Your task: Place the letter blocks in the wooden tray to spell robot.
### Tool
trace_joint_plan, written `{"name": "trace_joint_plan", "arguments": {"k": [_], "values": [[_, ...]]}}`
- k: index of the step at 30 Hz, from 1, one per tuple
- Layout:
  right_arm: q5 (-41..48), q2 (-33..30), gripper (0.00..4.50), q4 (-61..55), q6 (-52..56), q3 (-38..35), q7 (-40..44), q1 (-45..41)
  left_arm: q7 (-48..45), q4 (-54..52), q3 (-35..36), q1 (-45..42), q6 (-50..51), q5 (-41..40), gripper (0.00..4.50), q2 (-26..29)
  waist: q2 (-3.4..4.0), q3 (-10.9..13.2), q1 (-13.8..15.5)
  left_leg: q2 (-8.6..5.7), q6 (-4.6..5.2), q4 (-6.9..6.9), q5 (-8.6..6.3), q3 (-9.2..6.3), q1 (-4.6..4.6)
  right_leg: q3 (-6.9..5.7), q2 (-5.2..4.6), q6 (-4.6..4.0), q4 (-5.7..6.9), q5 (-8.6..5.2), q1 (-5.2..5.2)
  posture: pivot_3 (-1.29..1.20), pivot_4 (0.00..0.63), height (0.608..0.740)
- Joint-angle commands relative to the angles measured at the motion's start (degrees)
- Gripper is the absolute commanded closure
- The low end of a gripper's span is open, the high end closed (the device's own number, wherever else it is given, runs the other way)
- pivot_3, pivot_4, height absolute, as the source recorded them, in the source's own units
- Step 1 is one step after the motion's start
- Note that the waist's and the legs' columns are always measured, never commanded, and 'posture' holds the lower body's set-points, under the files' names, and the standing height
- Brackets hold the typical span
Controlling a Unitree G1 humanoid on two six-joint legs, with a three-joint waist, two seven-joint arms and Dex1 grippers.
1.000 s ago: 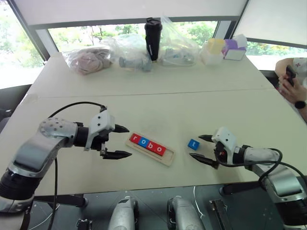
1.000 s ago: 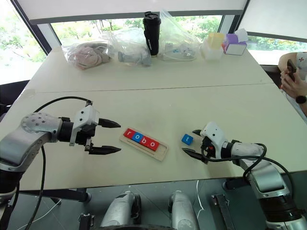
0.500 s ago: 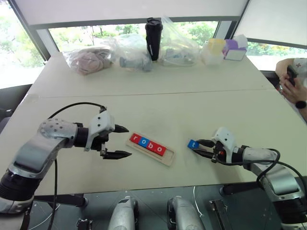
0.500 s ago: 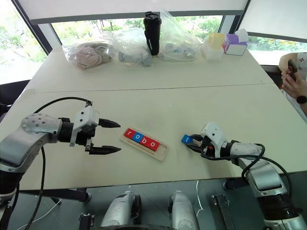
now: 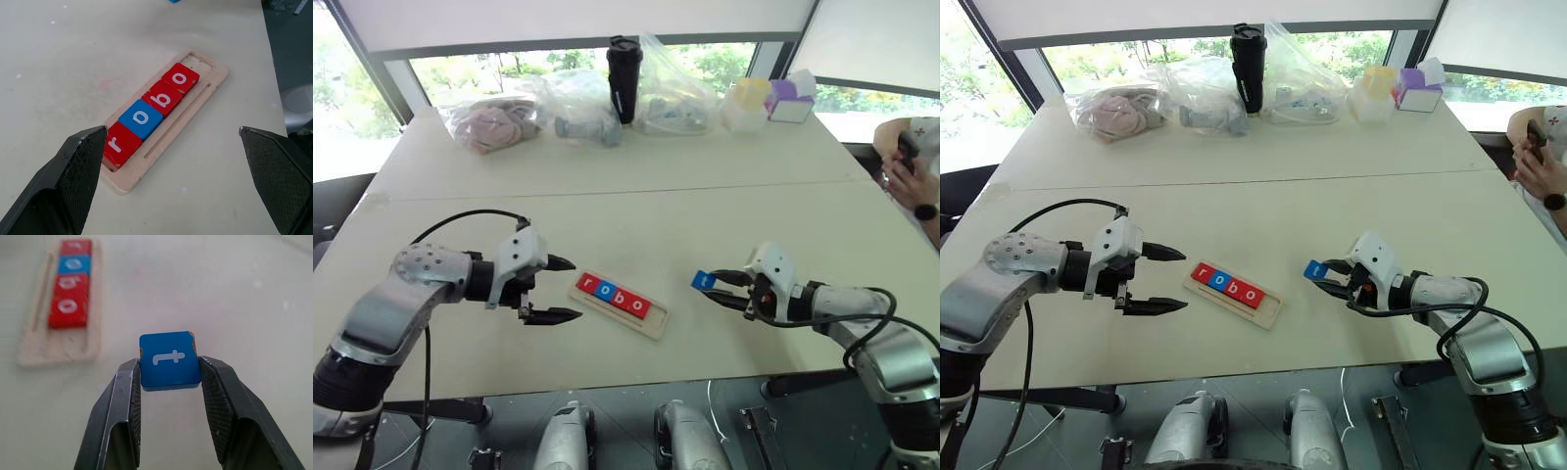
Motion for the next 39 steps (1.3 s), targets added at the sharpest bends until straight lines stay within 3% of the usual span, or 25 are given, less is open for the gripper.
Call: {"name": "trace_joint_plan", "arguments": {"k": [1, 5, 15, 39], "values": [[3.1, 0.5, 3.33, -7.5, 5.3, 1.6, -1.8, -0.9, -0.2, -1.2, 1.0, -0.4, -0.9, -0.1, 0.00, 0.4, 0.00, 0.0, 0.0, 0.00, 0.00, 0.00, 0.00, 0.00, 0.00, 0.00, 0.00, 0.00, 0.00, 0.00, 0.00, 0.00, 0.150, 0.740], [3.0, 1.2, 3.33, -12.8, 10.4, 6.5, -4.5, -1.1, 0.0, -1.5, 0.8, -0.4, -0.9, 0.0, 0.00, 0.2, 0.00, 0.0, 0.0, 0.00, 0.00, 0.01, 0.00, 0.01, 0.00, 0.00, -0.06, -0.01, -0.02, 0.00, 0.00, 0.00, 0.150, 0.740], [-2.4, 1.1, 3.33, -10.8, 13.1, 13.0, -9.0, -1.9, -0.1, -1.0, 0.3, 0.0, -1.6, 1.1, 0.00, 0.4, 0.00, 0.0, 0.0, -0.02, 0.00, 0.01, 0.00, 0.04, -0.02, 0.00, -0.10, -0.01, -0.03, 0.00, -0.03, 0.00, 0.150, 0.740], [-3.9, 3.8, 3.33, -8.6, 13.9, 16.5, -10.5, -3.9, 0.8, -1.5, 0.3, 0.5, -1.2, 0.9, 0.00, 0.2, 0.00, 0.0, -0.1, -0.01, -0.01, 0.01, 0.00, 0.04, -0.03, 0.00, -0.10, -0.01, -0.04, 0.00, -0.05, 0.00, 0.150, 0.740]]}}
